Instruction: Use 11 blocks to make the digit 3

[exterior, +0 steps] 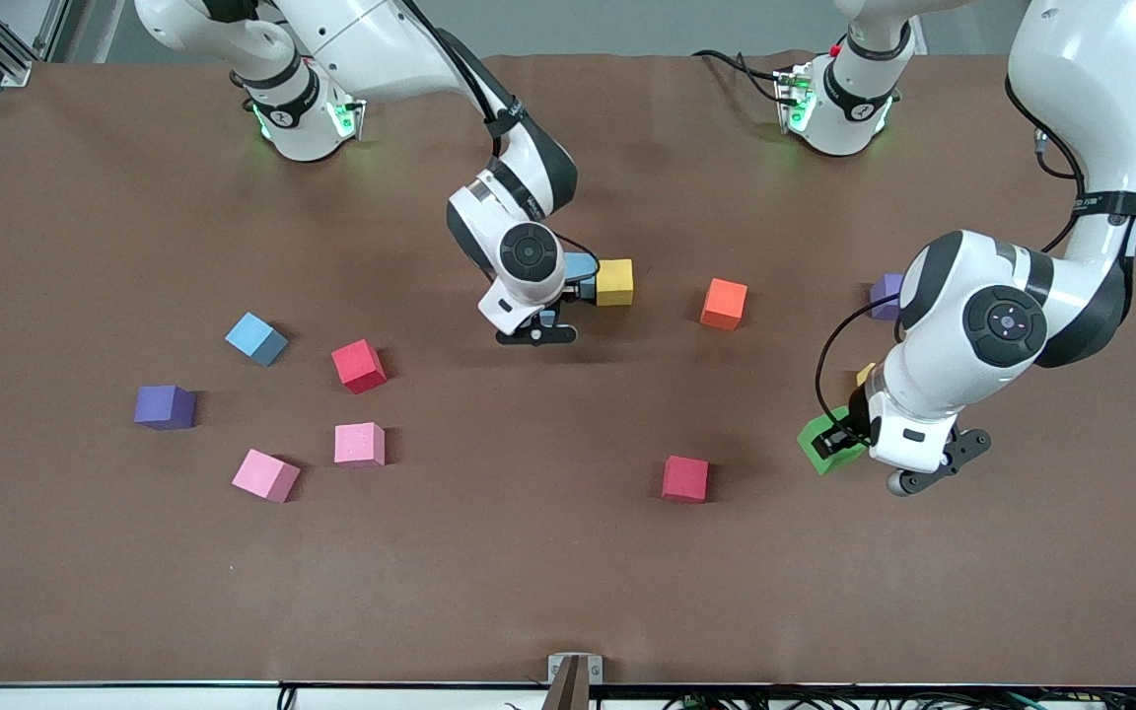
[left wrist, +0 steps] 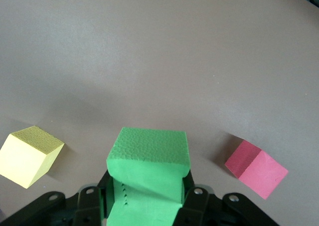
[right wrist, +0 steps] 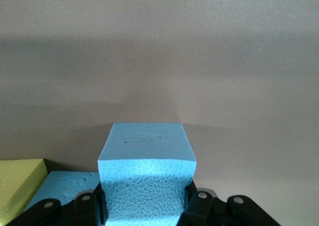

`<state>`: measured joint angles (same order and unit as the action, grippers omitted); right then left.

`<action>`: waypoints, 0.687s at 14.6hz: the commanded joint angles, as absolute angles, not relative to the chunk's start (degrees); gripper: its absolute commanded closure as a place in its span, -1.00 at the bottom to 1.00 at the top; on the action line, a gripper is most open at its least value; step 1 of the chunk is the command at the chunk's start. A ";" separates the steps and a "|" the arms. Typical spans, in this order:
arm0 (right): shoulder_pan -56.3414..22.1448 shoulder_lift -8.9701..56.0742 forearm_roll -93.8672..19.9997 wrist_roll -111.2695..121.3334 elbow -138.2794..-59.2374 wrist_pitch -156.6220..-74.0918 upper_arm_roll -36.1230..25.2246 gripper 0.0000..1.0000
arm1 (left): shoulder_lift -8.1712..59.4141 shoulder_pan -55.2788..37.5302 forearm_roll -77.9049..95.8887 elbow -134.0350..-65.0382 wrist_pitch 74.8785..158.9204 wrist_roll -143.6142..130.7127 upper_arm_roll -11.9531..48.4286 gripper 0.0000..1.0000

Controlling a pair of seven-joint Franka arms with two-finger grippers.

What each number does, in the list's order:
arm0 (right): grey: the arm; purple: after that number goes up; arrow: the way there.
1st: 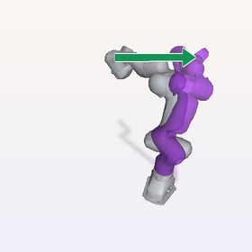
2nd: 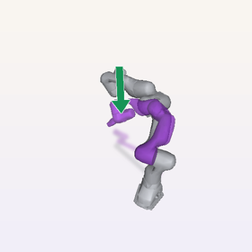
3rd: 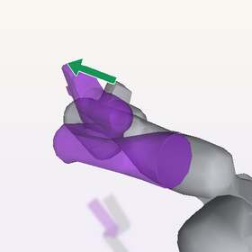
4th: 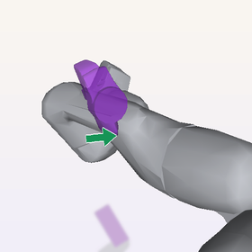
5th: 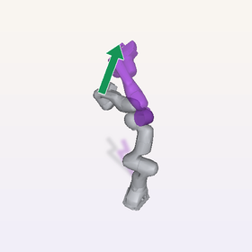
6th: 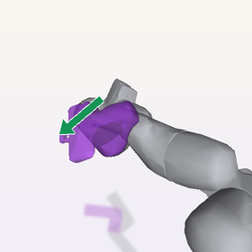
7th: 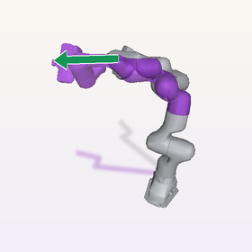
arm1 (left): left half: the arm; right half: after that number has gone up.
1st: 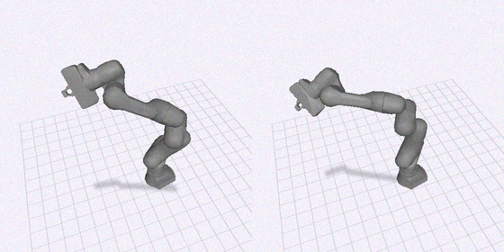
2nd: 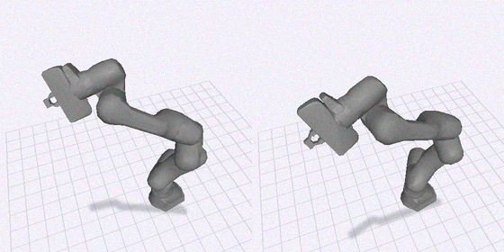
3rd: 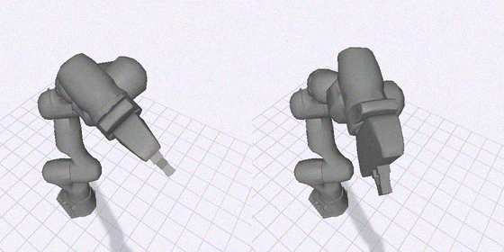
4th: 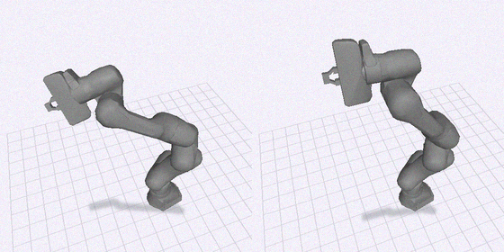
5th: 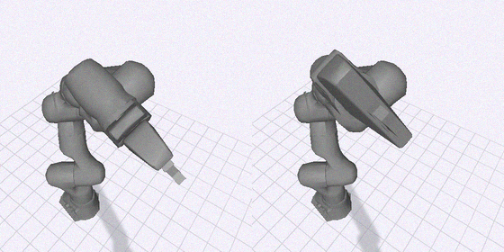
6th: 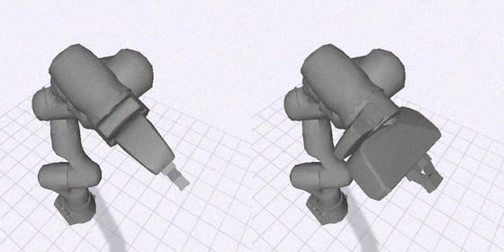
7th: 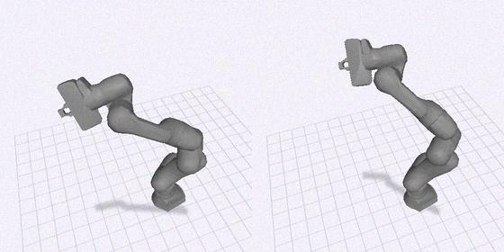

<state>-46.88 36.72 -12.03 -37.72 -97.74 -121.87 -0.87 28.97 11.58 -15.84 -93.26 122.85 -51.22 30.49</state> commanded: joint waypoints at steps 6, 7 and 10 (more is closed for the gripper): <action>-46.67 32.36 -11.60 -43.76 -99.23 -121.64 -0.88 -1.00 | 28.39 11.87 -16.26 -92.81 121.46 -50.89 31.02 0.42; -46.41 30.95 -11.51 -44.81 -98.88 -121.64 -1.14 -1.00 | 28.39 11.78 -16.26 -92.81 121.46 -50.98 31.03 0.42; -42.20 25.68 -11.25 -45.35 -98.18 -120.94 -3.24 -1.00 | 28.39 11.78 -16.26 -92.81 121.46 -50.98 31.03 0.42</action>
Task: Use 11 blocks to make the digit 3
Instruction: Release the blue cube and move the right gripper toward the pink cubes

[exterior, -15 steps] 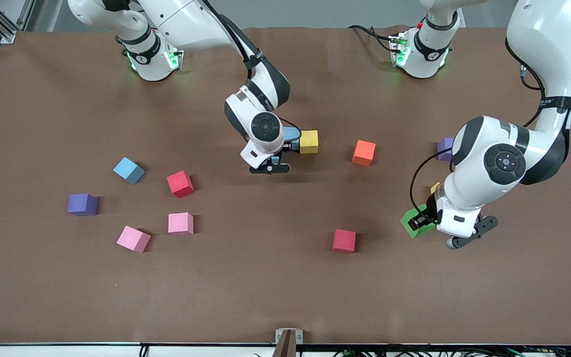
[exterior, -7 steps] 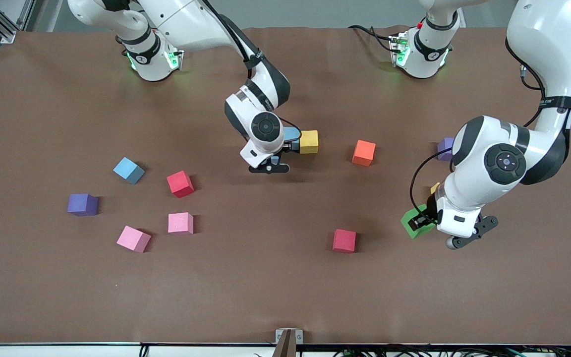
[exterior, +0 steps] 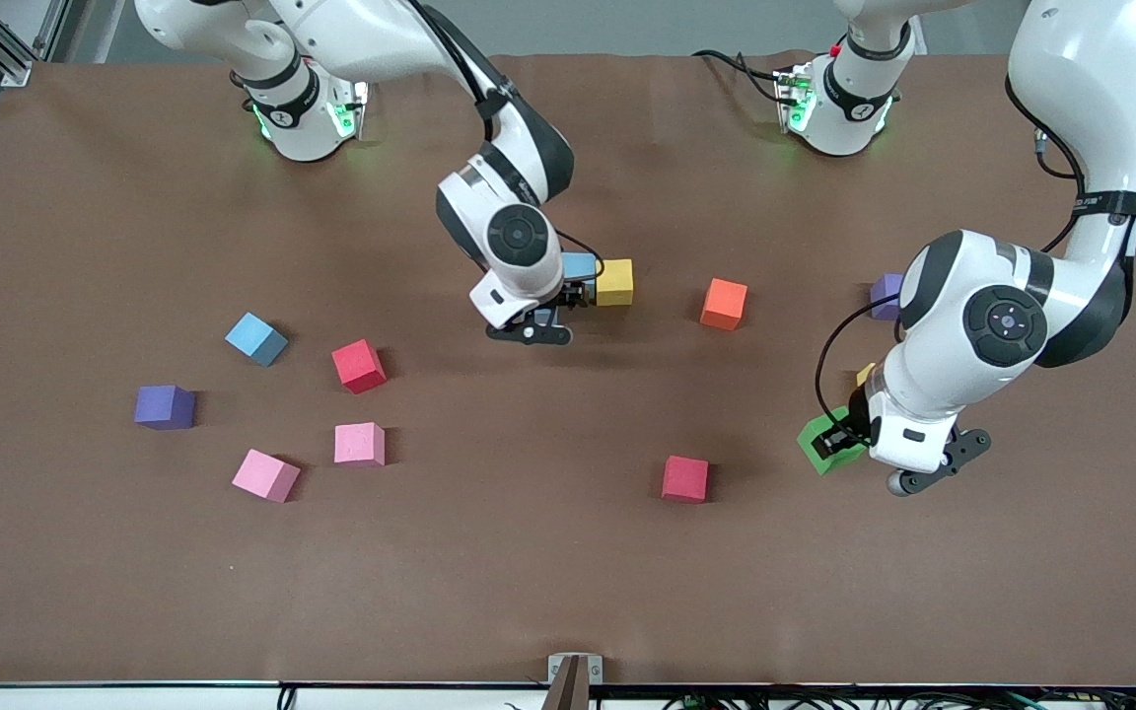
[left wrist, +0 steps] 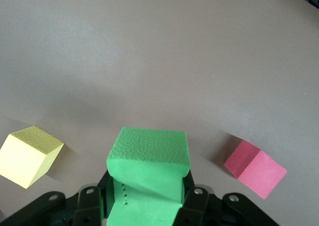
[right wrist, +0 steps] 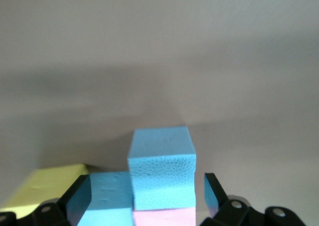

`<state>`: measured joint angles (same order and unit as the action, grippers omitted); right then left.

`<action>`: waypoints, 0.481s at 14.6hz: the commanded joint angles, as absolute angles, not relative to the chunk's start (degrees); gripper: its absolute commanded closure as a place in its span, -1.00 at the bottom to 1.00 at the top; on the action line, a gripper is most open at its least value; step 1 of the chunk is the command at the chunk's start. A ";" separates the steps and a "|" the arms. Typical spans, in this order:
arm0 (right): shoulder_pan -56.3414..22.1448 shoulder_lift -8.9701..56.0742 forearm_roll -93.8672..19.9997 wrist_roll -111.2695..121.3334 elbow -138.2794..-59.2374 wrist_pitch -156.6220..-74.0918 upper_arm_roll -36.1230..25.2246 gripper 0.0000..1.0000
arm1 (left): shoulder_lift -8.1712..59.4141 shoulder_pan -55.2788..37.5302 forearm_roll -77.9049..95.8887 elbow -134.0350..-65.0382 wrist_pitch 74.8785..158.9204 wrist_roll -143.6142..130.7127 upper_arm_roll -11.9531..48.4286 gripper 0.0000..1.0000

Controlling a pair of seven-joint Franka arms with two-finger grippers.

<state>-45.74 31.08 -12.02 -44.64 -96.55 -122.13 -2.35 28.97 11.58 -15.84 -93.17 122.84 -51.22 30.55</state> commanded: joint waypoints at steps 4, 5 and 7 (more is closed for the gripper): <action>-37.63 25.66 -10.64 -41.42 -97.21 -119.70 -10.80 -1.00 | 28.30 11.78 -16.26 -92.72 121.46 -50.89 31.03 0.42; -35.01 25.84 -9.76 -38.61 -97.12 -119.88 -10.90 -1.00 | 28.30 11.86 -16.26 -92.72 121.46 -50.98 31.03 0.42; -29.99 27.06 -8.27 -31.33 -97.03 -123.11 -10.90 -1.00 | 28.30 11.86 -16.26 -92.72 121.46 -50.98 31.11 0.42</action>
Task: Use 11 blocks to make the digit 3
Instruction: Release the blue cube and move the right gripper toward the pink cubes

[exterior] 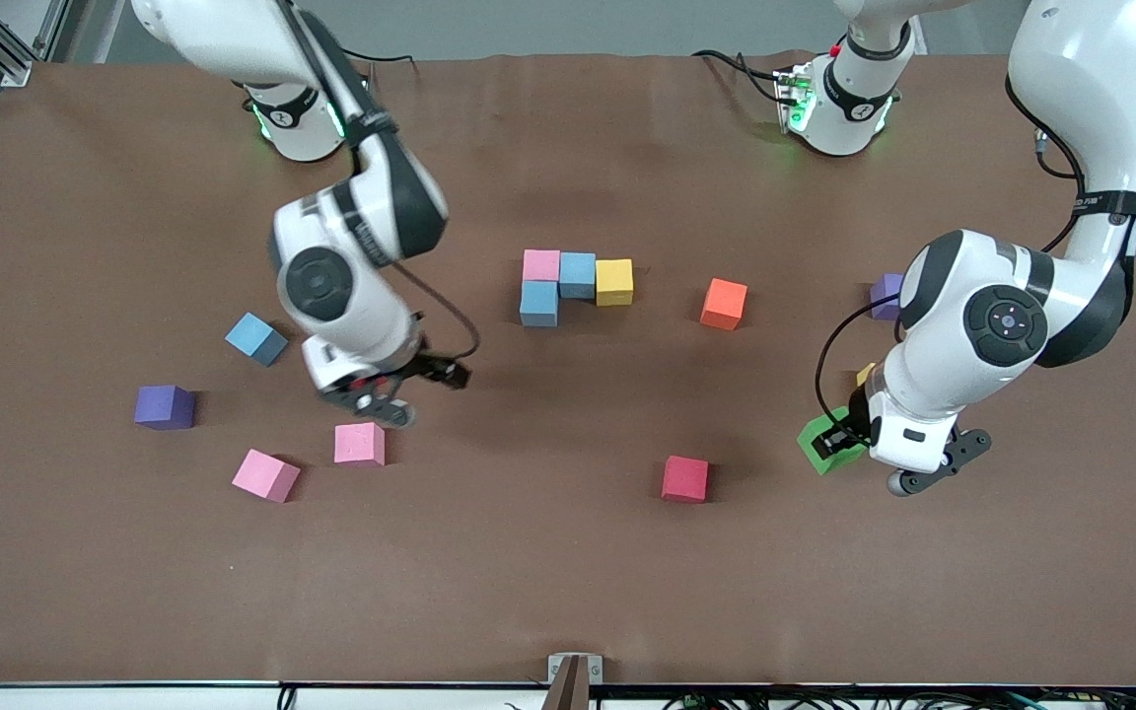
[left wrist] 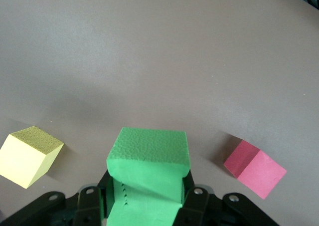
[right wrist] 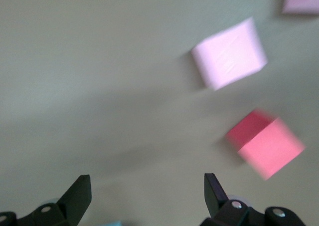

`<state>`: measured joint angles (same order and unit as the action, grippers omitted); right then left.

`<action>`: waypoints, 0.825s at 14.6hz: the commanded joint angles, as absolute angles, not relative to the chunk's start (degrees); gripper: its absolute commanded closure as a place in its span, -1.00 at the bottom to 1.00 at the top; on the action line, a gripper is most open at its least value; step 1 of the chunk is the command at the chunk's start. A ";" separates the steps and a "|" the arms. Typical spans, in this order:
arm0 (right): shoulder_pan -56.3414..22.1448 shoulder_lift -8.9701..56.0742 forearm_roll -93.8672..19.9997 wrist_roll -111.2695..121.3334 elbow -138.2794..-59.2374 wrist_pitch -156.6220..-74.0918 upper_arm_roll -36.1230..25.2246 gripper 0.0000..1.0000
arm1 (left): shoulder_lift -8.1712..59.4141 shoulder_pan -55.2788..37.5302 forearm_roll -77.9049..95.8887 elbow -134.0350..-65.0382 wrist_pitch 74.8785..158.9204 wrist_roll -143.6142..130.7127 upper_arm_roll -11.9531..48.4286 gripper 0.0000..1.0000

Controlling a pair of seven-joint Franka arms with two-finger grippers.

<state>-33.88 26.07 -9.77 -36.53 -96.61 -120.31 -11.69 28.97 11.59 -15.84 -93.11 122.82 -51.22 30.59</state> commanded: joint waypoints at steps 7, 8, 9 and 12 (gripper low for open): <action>-22.33 36.74 -7.91 -12.57 -95.80 -136.85 -10.90 -1.00 | 28.30 12.13 -16.17 -92.72 121.46 -51.06 31.82 0.42; -22.32 36.56 -8.43 -12.66 -95.19 -136.58 -10.90 -1.00 | 28.30 12.22 -16.17 -92.72 121.46 -51.06 31.90 0.42; -22.32 36.48 -8.44 -12.74 -95.01 -135.62 -10.81 -1.00 | 28.30 12.22 -16.17 -92.72 121.46 -51.06 31.90 0.42; -22.41 36.47 -8.61 -12.66 -93.25 -132.98 -10.72 -1.00 | 28.30 12.22 -16.17 -92.72 121.46 -51.15 31.90 0.42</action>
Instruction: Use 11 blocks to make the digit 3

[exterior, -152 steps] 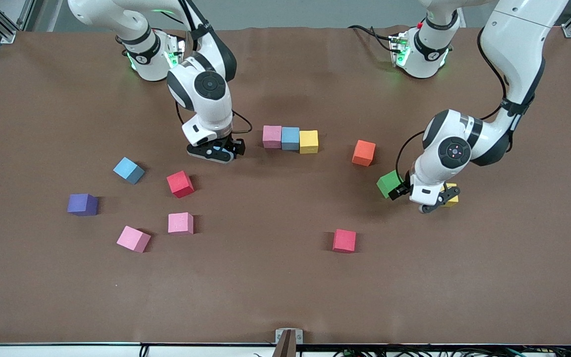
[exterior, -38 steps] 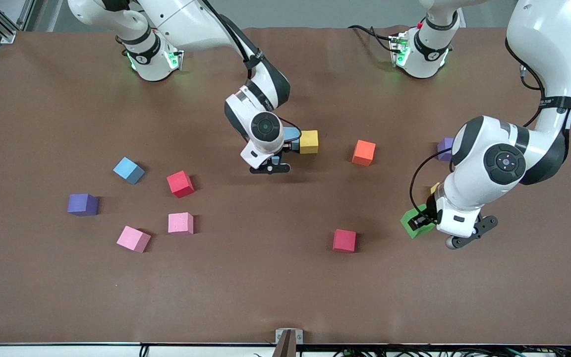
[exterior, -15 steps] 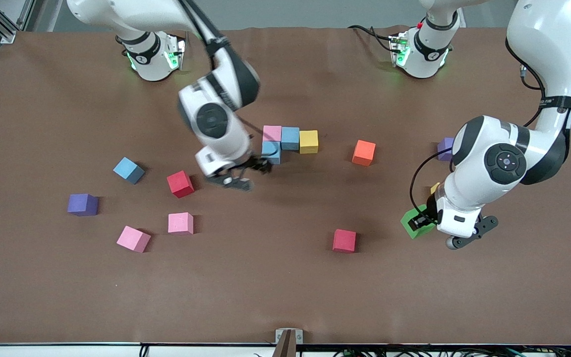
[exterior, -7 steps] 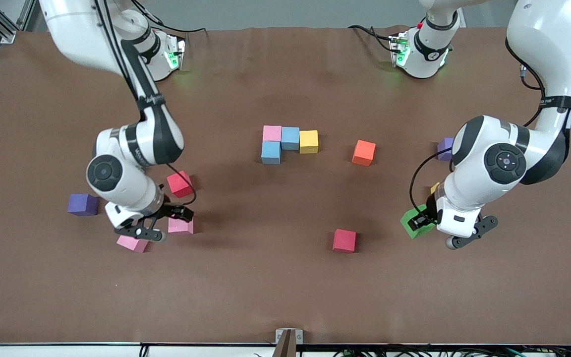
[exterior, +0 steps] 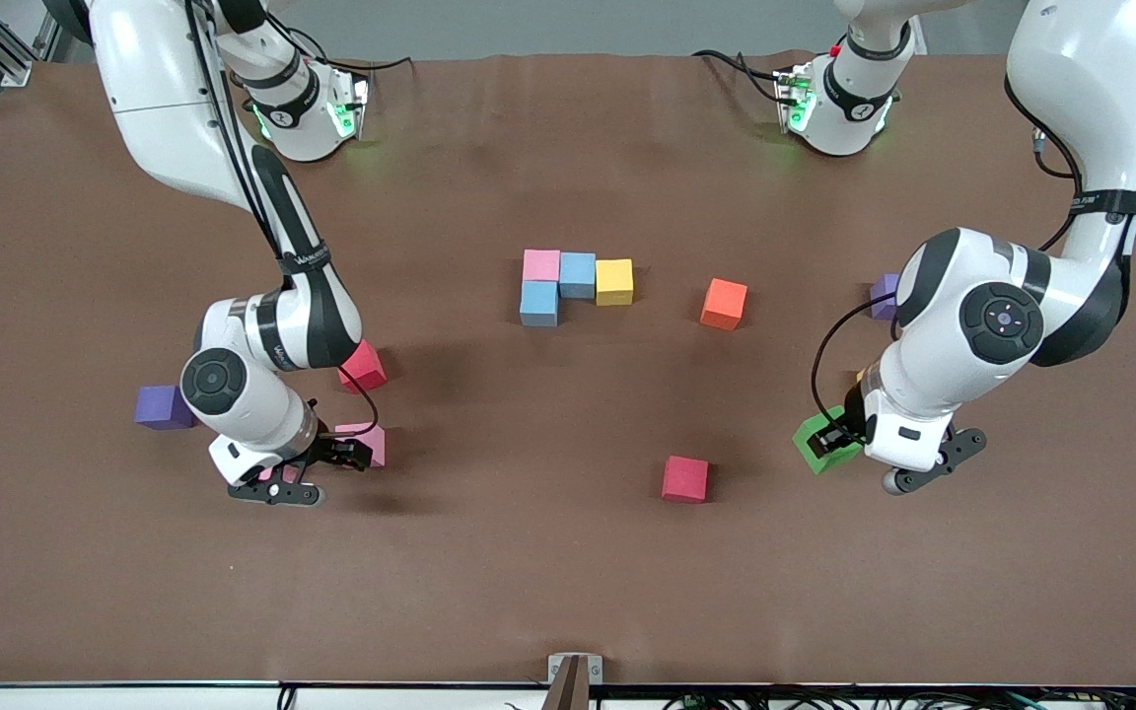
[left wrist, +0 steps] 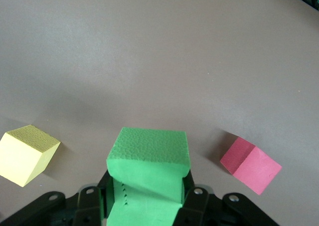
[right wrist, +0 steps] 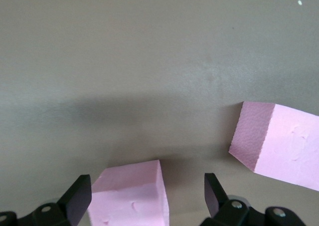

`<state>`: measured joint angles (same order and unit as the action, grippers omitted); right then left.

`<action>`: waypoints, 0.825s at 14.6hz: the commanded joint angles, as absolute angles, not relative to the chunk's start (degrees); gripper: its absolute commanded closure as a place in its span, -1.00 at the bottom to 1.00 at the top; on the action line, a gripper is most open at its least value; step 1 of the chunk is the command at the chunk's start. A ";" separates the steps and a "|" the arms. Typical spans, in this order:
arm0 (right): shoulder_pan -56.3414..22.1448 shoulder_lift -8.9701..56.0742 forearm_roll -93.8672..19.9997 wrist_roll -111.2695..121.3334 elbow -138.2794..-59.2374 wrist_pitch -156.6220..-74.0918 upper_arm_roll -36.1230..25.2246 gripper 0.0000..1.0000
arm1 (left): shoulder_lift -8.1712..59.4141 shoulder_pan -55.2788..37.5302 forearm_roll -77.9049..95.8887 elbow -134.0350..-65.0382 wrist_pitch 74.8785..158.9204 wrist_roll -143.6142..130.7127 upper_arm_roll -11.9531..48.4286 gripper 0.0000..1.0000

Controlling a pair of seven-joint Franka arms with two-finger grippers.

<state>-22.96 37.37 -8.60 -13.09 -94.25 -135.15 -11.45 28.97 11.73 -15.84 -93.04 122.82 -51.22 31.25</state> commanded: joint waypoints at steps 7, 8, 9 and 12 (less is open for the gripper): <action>-22.41 36.83 -8.35 -3.17 -94.30 -132.28 -10.63 -1.00 | 28.13 12.13 -15.91 -92.72 121.38 -51.42 31.99 0.42; -22.41 36.83 -8.44 -3.34 -94.48 -132.28 -10.63 -1.00 | 27.95 11.95 -15.30 -92.72 121.38 -51.42 31.99 0.42; -22.41 36.83 -8.52 -3.43 -94.48 -132.28 -10.63 -1.00 | 27.95 11.87 -15.12 -92.81 121.29 -51.50 31.99 0.42; -23.03 36.91 -10.19 -3.43 -94.66 -132.19 -10.55 -1.00 | 27.86 11.87 -15.20 -92.81 120.59 -51.42 31.99 0.42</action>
<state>-23.01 37.51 -8.87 -4.28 -93.71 -132.17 -10.96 28.90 11.77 -15.78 -93.00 122.43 -51.38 31.75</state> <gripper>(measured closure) 0.000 0.467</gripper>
